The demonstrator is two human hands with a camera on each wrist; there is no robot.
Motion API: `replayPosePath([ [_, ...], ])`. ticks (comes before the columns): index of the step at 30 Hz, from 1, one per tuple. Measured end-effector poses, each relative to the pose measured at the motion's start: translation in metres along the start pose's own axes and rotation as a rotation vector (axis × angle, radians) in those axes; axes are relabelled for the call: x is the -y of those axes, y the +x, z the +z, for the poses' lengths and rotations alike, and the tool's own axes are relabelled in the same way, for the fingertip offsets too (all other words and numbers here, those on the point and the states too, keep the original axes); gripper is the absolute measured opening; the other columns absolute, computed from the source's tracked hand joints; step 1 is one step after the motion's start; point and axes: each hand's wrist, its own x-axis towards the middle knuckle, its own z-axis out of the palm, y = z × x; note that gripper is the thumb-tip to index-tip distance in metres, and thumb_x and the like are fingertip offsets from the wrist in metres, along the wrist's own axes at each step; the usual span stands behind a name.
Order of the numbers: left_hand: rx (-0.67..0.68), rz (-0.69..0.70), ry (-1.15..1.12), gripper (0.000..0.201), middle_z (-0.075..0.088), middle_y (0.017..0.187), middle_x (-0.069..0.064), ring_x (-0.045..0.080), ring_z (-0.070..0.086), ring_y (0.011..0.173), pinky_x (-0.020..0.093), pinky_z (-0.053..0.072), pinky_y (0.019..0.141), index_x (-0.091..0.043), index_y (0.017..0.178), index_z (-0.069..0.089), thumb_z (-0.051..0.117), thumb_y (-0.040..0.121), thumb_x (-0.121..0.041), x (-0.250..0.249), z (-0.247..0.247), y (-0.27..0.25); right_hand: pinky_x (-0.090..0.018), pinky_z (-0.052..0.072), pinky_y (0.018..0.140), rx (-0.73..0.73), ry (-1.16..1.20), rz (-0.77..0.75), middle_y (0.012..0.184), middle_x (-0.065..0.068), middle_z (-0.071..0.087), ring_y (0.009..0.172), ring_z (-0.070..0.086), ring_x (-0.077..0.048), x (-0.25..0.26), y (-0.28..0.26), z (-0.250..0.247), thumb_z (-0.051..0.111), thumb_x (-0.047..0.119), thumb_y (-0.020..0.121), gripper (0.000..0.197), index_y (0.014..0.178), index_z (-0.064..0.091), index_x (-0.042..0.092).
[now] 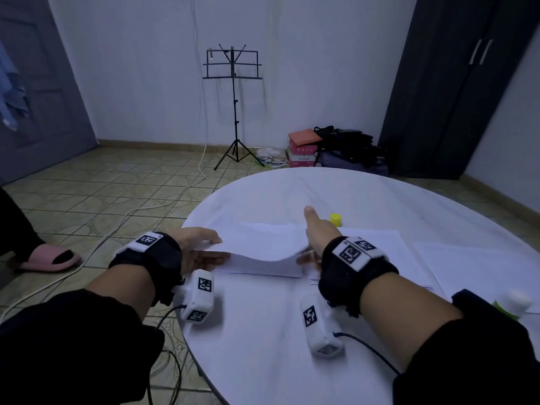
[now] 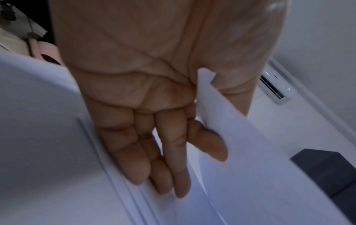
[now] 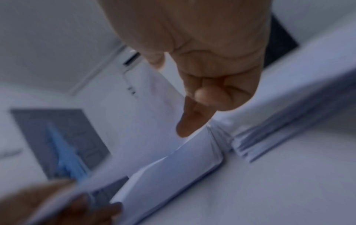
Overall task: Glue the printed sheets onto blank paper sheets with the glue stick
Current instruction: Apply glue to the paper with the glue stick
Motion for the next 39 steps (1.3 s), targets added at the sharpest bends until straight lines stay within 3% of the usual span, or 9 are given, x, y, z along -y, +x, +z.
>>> replayPosePath([
  [2,-0.026,0.019,0.002,0.009,0.070,0.068,0.017,0.024,0.068,0.053,0.032,0.048,0.062,-0.005,0.091,0.054,0.058,0.083,-0.004,0.003,0.002,-0.002,-0.025,0.043,0.052,0.065,0.097,0.070,0.081,-0.006,0.055,0.068,0.059,-0.027,-0.004,-0.005,-0.007,0.038,0.056,0.095,0.050,0.090,0.053,0.009],
  [5,-0.067,0.043,-0.017,0.012,0.067,0.071,0.010,0.026,0.067,0.054,0.038,0.053,0.070,-0.004,0.090,0.057,0.064,0.081,-0.002,0.007,0.007,-0.009,-0.021,0.034,0.045,0.158,0.033,0.093,0.077,-0.009,0.057,0.058,0.058,-0.023,-0.012,-0.018,-0.008,0.063,0.012,0.087,0.014,0.097,0.053,0.007],
  [8,-0.081,0.047,0.030,0.021,0.067,0.083,0.014,0.031,0.066,0.072,0.043,0.053,0.083,0.000,0.097,0.060,0.071,0.080,-0.007,0.010,0.013,-0.016,-0.032,0.045,0.057,0.100,-0.058,-0.025,0.081,-0.015,0.059,0.070,0.056,-0.027,-0.018,-0.023,-0.009,0.055,-0.009,0.081,0.037,0.117,0.053,0.000],
  [13,-0.133,0.153,0.398,0.053,0.068,0.105,0.014,0.031,0.064,0.099,0.038,0.050,0.095,-0.002,0.103,0.065,0.072,0.077,-0.048,0.009,0.033,-0.032,-0.034,0.051,0.069,0.002,-0.120,-0.160,0.107,-0.009,0.058,0.092,0.061,-0.030,-0.030,-0.041,-0.023,0.055,-0.004,0.081,0.064,0.139,0.037,0.017],
  [17,-0.158,0.180,0.723,0.053,0.059,0.119,0.012,0.029,0.055,0.109,0.030,0.038,0.092,-0.002,0.124,0.056,0.042,0.097,-0.046,0.003,0.057,-0.059,-0.040,0.051,0.091,-0.034,-0.208,-0.192,0.118,-0.013,0.054,0.105,0.059,-0.030,-0.039,-0.059,-0.039,0.055,0.002,0.086,0.074,0.147,0.019,0.023],
  [22,-0.205,0.200,0.986,0.050,0.047,0.141,0.012,0.028,0.043,0.129,0.031,0.032,0.104,-0.004,0.132,0.050,0.034,0.101,-0.040,0.002,0.073,-0.086,-0.038,0.054,0.081,-0.041,-0.164,-0.204,0.115,-0.010,0.049,0.089,0.057,-0.030,-0.058,-0.084,-0.064,0.053,0.002,0.088,0.074,0.148,0.016,0.024],
  [27,-0.181,0.210,0.998,0.038,0.060,0.119,0.012,0.027,0.052,0.114,0.029,0.035,0.093,-0.012,0.094,0.059,0.029,0.103,-0.034,0.010,0.083,-0.095,-0.022,0.049,0.052,-0.023,-0.074,-0.146,0.103,-0.001,0.043,0.080,0.050,-0.027,-0.073,-0.105,-0.078,0.048,0.000,0.092,0.065,0.145,0.020,0.024],
  [33,-0.157,0.279,0.985,0.019,0.054,0.102,0.006,0.017,0.046,0.092,0.022,0.040,0.065,-0.012,0.105,0.061,0.053,0.096,-0.027,0.019,0.085,-0.091,-0.027,0.050,0.054,0.006,-0.147,-0.156,0.109,-0.006,0.041,0.085,0.052,-0.027,-0.078,-0.113,-0.078,0.050,-0.005,0.088,0.075,0.148,0.014,0.024],
  [39,-0.195,0.374,0.873,0.021,0.057,0.079,0.003,0.018,0.051,0.077,0.020,0.037,0.057,-0.013,0.069,0.064,0.059,0.087,-0.023,0.015,0.074,-0.085,-0.029,0.050,0.059,-0.014,-0.158,-0.141,0.123,-0.009,0.041,0.092,0.053,-0.030,-0.073,-0.107,-0.076,0.050,-0.008,0.088,0.079,0.149,0.013,0.025],
])
